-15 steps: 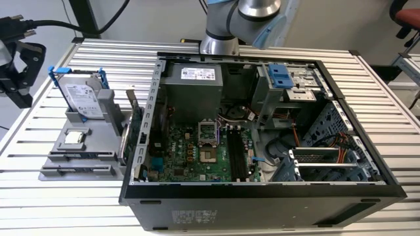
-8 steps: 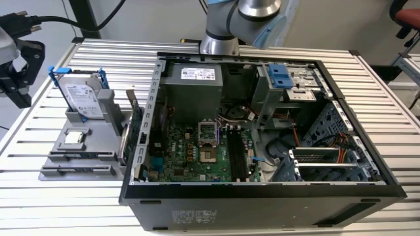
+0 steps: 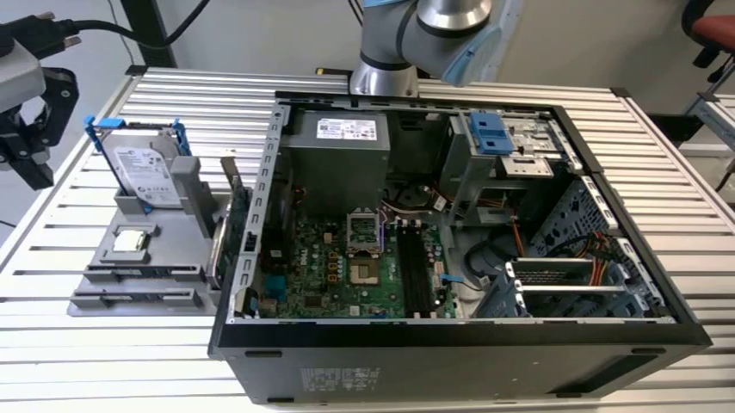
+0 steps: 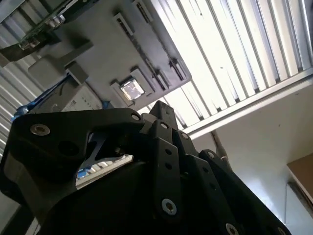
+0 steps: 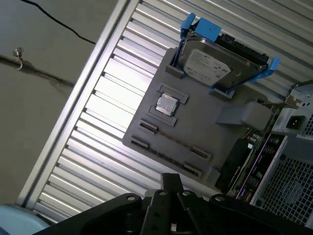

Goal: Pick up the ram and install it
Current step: 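Pick up the ram and move it above insertion slot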

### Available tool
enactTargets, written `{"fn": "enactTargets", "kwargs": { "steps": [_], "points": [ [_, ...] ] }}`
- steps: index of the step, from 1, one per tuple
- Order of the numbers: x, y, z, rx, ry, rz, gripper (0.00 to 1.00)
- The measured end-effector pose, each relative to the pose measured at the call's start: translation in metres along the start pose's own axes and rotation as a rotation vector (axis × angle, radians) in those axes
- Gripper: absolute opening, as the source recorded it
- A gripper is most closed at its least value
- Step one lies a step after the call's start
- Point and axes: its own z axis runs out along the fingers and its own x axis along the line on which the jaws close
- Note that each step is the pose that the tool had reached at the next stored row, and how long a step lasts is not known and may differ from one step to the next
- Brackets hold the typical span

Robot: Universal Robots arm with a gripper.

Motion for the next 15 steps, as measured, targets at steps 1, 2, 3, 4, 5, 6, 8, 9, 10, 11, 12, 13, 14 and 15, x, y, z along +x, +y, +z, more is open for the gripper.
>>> {"fn": "enactTargets", "kwargs": {
  "steps": [1,2,3,4,5,6,8,9,10,11,12,13,14,15],
  "points": [
    [0.0000,0.0000,-0.0001,-0.0001,0.0007,-0.012,0.00],
    [0.0000,0.0000,-0.0001,-0.0002,0.0014,-0.025,0.00],
    [0.0000,0.0000,-0.0002,-0.0003,0.0021,-0.037,0.00],
    [0.0000,0.0000,-0.0003,-0.0003,0.0027,-0.049,0.00],
    [0.0000,0.0000,-0.0004,-0.0004,0.0035,-0.062,0.00],
    [0.0000,0.0000,-0.0004,-0.0005,0.0042,-0.074,0.00],
    [0.0000,0.0000,-0.0006,-0.0007,0.0057,-0.101,0.00],
    [0.0000,0.0000,-0.0006,-0.0008,0.0064,-0.114,0.00],
    [0.0000,0.0000,-0.0007,-0.0008,0.0071,-0.126,0.00],
    [0.0000,0.0000,-0.0008,-0.0009,0.0079,-0.140,0.00],
    [0.0000,0.0001,-0.0008,-0.0010,0.0085,-0.152,0.00],
    [0.0000,0.0000,-0.0009,-0.0011,0.0093,-0.166,0.00],
    [0.0000,0.0000,-0.0010,-0.0012,0.0101,-0.178,0.00],
    [0.0000,0.0000,-0.0010,-0.0013,0.0108,-0.191,0.00]
  ]
}}
